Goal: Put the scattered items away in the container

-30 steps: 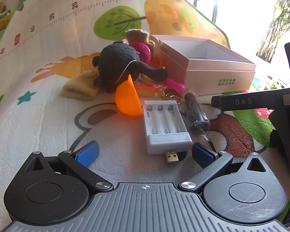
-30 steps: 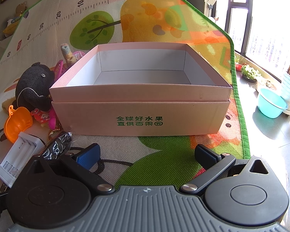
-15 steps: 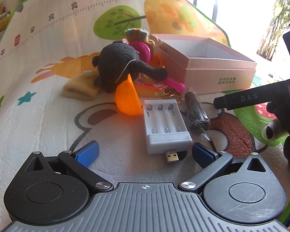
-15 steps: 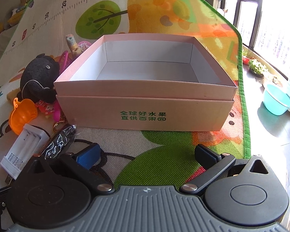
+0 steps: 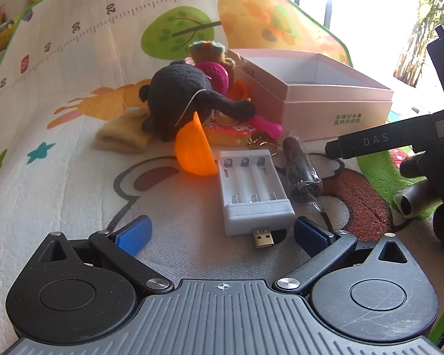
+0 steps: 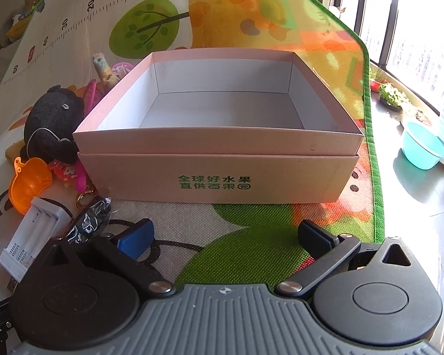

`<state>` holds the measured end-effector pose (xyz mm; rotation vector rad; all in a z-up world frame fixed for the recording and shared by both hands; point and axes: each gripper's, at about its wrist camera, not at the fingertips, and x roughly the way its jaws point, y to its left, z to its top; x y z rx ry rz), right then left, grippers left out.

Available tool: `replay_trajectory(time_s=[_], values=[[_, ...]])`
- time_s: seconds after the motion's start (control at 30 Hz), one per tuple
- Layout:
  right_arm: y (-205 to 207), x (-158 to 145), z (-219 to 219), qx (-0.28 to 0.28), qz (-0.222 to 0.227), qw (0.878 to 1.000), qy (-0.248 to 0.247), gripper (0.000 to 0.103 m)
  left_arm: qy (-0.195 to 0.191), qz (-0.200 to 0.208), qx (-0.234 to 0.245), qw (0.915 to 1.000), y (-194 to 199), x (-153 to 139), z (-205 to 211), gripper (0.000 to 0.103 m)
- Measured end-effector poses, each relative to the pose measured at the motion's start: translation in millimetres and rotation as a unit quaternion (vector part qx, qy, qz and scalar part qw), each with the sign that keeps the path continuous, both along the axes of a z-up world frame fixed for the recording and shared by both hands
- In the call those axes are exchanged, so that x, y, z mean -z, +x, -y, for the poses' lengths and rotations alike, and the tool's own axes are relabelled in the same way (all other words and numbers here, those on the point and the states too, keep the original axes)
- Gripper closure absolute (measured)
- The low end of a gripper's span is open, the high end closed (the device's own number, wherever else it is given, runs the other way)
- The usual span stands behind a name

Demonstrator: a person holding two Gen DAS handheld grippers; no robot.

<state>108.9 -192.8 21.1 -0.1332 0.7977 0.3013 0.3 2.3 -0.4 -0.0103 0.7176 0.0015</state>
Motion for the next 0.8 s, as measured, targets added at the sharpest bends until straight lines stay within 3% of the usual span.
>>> replay_trajectory(time_s=[0.3, 0.43, 0.63, 0.8], values=[[-34.6, -4.4, 22.3, -0.075, -0.01, 0.997, 0.008, 0.0, 0.003, -0.008, -0.005, 1.0, 4.2, -1.4, 2.3, 0.0], [-58.5, 0.1, 38.8, -0.068, 0.014, 0.998, 0.009, 0.0, 0.005, -0.004, -0.01, 0.9999, 3.4, -1.4, 4.0, 0.0], [-61.8, 1.2, 41.2, -0.053, 0.027, 0.998, 0.008, 0.0, 0.013, -0.007, -0.015, 0.9998, 2.1, -5.0, 7.4, 0.0], [-61.7, 2.0, 41.6, -0.054, 0.029, 0.998, 0.009, 0.0, 0.038, 0.006, 0.008, 0.9992, 3.0, -14.7, 13.5, 0.0]])
